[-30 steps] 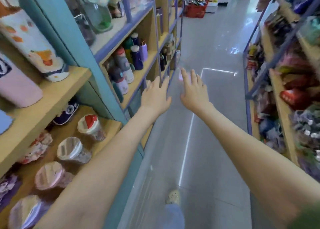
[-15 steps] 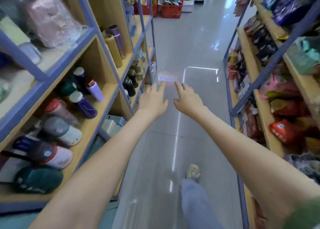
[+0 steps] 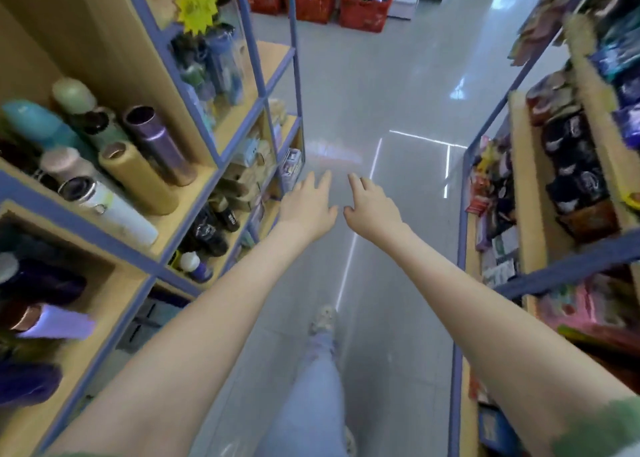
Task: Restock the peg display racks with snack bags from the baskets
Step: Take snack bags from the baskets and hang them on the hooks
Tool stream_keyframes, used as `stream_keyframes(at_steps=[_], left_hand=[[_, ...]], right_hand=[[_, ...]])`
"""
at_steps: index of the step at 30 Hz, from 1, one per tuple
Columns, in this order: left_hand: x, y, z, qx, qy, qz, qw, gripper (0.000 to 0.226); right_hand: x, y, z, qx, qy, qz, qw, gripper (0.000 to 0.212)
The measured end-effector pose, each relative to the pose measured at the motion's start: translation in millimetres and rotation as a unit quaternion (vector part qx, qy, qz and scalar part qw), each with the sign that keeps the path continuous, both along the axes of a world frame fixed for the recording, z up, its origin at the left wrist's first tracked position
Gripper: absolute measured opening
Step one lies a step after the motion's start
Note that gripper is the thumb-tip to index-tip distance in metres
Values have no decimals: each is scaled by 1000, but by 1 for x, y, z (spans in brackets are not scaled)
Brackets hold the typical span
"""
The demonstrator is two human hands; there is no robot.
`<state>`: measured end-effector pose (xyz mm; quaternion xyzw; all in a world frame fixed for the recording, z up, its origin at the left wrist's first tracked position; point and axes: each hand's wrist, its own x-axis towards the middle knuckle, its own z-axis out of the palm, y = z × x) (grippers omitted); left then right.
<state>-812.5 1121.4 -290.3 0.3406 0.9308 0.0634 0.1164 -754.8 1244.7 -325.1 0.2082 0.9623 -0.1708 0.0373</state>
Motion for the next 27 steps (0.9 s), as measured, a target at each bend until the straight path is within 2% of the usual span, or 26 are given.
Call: stream_keyframes(at_steps=[5,9,15,22,27], left_hand=[[-126,114,-9,29,-5,2,1000,67],[-237,209,-10,46,-13,15,999,68],[-376,337,4,66,-22,-2,998,64],[-531,468,-10,83,-40,23,996,63],[-666,562,-16,66,-40,68,995,63]], right_hand=[[-128,111,0,-23,2,-7,1000,69],[-234,205,13,9,-2,-15,1000,60],[-365,329,36,-6,-1,-24,1000,45],[-537,469,22,-20,2,9,1000,50],[-675,571,8,-7,-3,79,997,52]])
